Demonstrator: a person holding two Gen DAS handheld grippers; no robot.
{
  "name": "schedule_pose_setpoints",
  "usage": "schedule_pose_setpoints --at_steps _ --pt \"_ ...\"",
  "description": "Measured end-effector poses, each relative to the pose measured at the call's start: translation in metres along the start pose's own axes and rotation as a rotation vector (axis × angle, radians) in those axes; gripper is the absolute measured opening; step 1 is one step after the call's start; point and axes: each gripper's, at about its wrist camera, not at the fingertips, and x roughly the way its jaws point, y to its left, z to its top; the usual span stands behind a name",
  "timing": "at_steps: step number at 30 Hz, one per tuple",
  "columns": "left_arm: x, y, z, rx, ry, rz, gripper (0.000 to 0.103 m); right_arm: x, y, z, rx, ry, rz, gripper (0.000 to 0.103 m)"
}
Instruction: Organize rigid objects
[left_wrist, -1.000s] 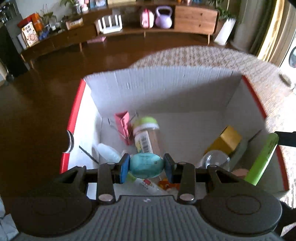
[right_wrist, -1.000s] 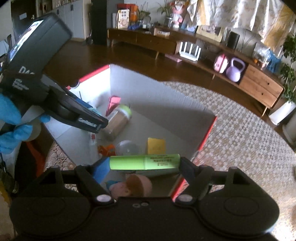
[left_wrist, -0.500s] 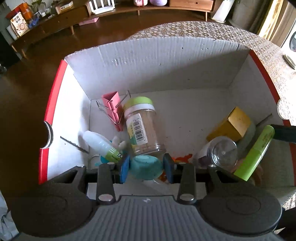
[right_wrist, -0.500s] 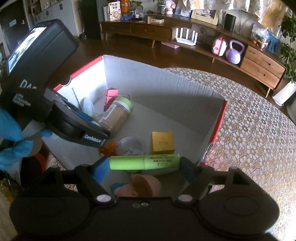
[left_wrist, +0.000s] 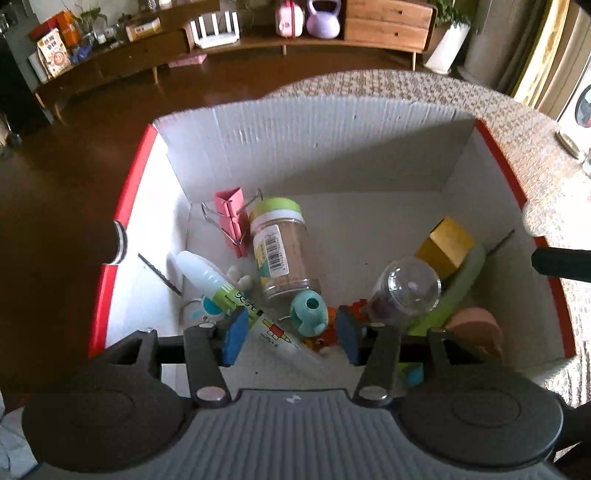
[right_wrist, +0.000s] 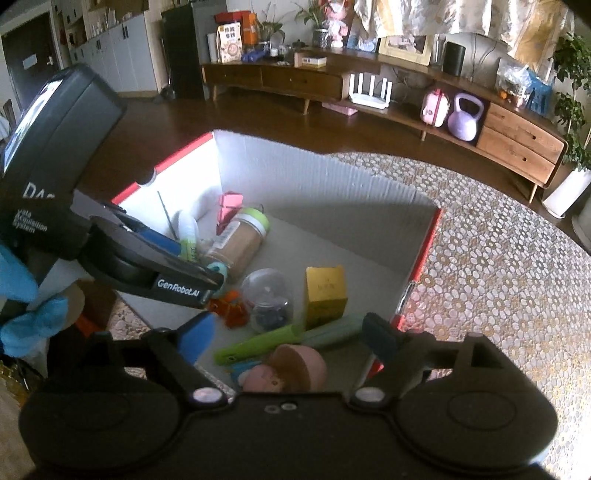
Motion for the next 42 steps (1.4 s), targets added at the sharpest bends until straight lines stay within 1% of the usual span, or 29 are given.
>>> schedule_pose_setpoints --at_steps 4,6,7,11,15,17,19,23,28,30,32,34,37,42 --pt "-0.016 0.000 -0.007 -0.015 -0.038 -0.010 0.052 -0.017 -0.001 -0.003 0.013 -0.039 0.013 0.095" --pt "-0.026 -0.002 -0.011 -0.013 -0.063 -0.013 0.066 -0.026 -0.002 -0.005 0.016 -0.065 0.018 0.098" --pt "-0.030 -0.002 -0.013 -0.014 -0.079 -0.017 0.068 -0.030 -0.002 -0.006 0.019 -0.073 0.020 0.098" --pt "-0.046 -0.004 -0.022 -0.021 -0.130 -0.029 0.071 -0.047 -0.006 -0.011 0.039 -0.114 0.030 0.100" --pt "-0.064 -0.007 -0.029 -0.032 -0.196 -0.042 0.071 -0.064 -0.012 -0.019 0.068 -0.165 0.055 0.102" --pt "-0.072 -0.010 -0.033 -0.026 -0.227 -0.043 0.081 -0.073 -0.013 -0.022 0.073 -0.192 0.059 0.102" --pt "-0.082 -0.013 -0.038 -0.019 -0.266 -0.040 0.081 -0.081 -0.015 -0.026 0.079 -0.216 0.057 0.102" --pt "-0.097 -0.022 -0.047 0.001 -0.313 -0.004 0.084 -0.097 -0.017 -0.034 0.087 -0.267 0.043 0.103" --pt "-0.112 -0.032 -0.060 0.005 -0.354 -0.003 0.090 -0.115 -0.014 -0.043 0.061 -0.319 0.021 0.103" --pt "-0.117 -0.035 -0.067 -0.006 -0.371 -0.005 0.095 -0.121 -0.012 -0.047 0.058 -0.338 0.021 0.103" --pt "-0.122 -0.037 -0.073 -0.021 -0.384 -0.010 0.098 -0.126 -0.011 -0.051 0.057 -0.348 0.023 0.103" --pt "-0.127 -0.038 -0.080 -0.032 -0.396 -0.019 0.098 -0.131 -0.010 -0.056 0.056 -0.359 0.030 0.103" --pt "-0.131 -0.041 -0.090 -0.050 -0.408 -0.014 0.099 -0.136 -0.008 -0.060 0.054 -0.370 0.028 0.103" --pt "-0.136 -0.043 -0.099 -0.074 -0.417 0.023 0.099 -0.140 -0.008 -0.066 0.085 -0.375 0.031 0.103"
